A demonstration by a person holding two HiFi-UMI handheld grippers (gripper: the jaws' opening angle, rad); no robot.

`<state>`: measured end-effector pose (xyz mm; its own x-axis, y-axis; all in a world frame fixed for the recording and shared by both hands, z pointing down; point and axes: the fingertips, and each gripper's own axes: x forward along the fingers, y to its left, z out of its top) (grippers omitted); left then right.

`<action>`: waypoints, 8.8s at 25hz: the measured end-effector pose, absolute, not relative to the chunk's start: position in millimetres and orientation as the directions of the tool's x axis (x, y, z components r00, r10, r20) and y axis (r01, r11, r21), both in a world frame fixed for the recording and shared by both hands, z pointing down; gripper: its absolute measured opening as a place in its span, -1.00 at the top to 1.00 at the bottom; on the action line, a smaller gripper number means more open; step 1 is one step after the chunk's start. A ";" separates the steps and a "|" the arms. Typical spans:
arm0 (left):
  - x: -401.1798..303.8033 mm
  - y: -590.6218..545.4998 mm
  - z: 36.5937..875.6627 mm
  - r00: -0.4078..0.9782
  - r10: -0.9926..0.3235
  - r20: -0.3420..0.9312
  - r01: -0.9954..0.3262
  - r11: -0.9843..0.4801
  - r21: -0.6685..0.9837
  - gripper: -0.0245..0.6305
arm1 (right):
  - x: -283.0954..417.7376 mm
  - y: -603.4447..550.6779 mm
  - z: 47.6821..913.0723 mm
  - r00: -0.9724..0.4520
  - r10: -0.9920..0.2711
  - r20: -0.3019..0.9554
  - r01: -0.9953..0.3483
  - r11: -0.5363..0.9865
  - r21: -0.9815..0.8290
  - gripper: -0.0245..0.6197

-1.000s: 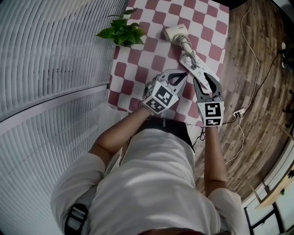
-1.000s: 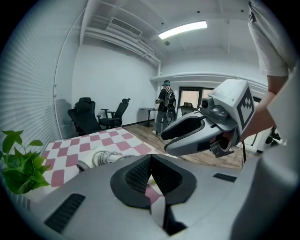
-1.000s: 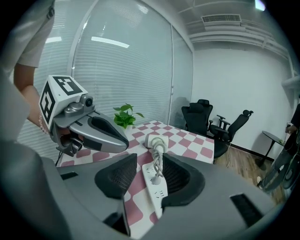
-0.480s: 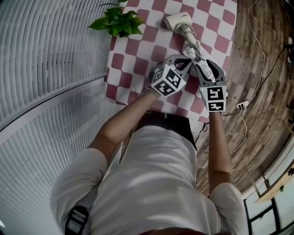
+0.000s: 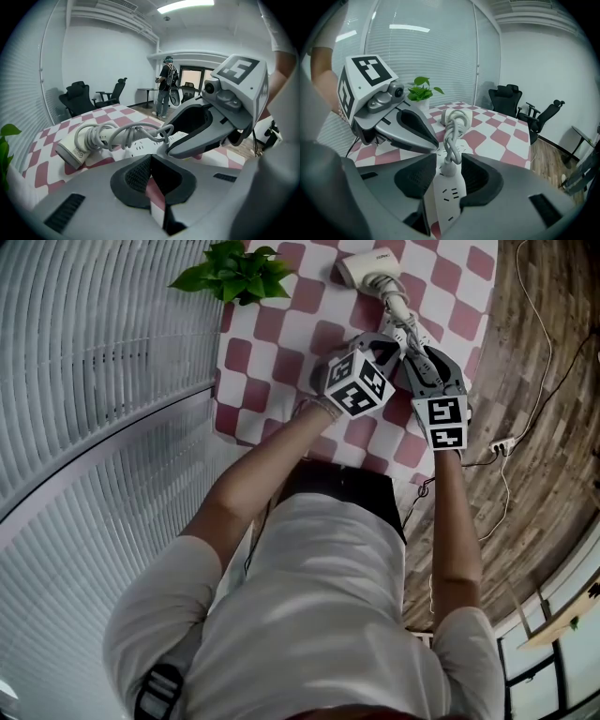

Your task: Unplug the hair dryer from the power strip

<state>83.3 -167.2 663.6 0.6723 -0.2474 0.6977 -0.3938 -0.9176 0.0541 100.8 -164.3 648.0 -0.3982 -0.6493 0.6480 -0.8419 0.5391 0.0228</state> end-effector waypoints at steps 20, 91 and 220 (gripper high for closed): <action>89.4 -171.0 685.7 0.540 -0.255 0.802 -0.360 -0.931 -0.054 0.83 | 99.3 -166.4 660.7 -0.439 -0.617 0.653 -0.832 0.553 -0.037 0.63; 93.6 -168.8 686.6 0.422 -0.209 0.882 -0.295 -0.952 -0.084 0.84 | 102.4 -171.3 605.5 -0.501 -0.681 0.533 -0.856 0.481 -0.190 0.70; 67.8 -90.1 376.1 0.879 -0.417 0.233 -0.464 -0.861 0.207 0.84 | 124.0 -75.1 373.9 -0.404 -0.875 0.265 -0.915 0.380 -0.138 0.68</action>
<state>67.8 -90.1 376.1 0.8785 -0.4173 0.2326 -0.4639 -0.8614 0.2070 124.0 -75.1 373.9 -0.4040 -0.8755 0.2652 -0.9146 0.3803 -0.1376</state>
